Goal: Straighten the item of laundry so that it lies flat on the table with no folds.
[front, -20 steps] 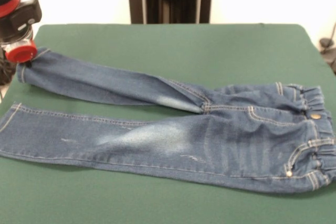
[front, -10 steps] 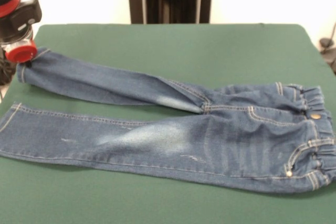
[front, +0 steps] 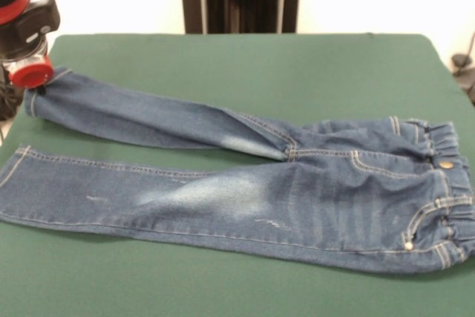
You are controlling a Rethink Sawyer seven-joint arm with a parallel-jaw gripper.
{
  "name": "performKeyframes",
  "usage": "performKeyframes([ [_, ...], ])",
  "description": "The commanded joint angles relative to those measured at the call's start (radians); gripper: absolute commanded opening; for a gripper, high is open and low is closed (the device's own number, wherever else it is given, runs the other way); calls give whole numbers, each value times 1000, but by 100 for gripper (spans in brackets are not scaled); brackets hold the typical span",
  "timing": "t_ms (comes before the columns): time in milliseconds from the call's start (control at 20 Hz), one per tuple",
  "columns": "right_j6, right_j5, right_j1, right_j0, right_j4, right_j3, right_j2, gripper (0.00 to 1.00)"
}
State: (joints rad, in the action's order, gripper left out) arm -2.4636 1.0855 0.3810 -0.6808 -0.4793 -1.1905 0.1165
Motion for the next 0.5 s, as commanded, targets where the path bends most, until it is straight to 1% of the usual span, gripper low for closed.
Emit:
performKeyframes([
  [50, 201, 109, 16, 29, -22, -103, 16, 0],
  [300, 187, 160, 72, 42, -10, -158, -4, 0],
  [500, 159, 201, 79, 47, 0, -168, -10, 0],
])
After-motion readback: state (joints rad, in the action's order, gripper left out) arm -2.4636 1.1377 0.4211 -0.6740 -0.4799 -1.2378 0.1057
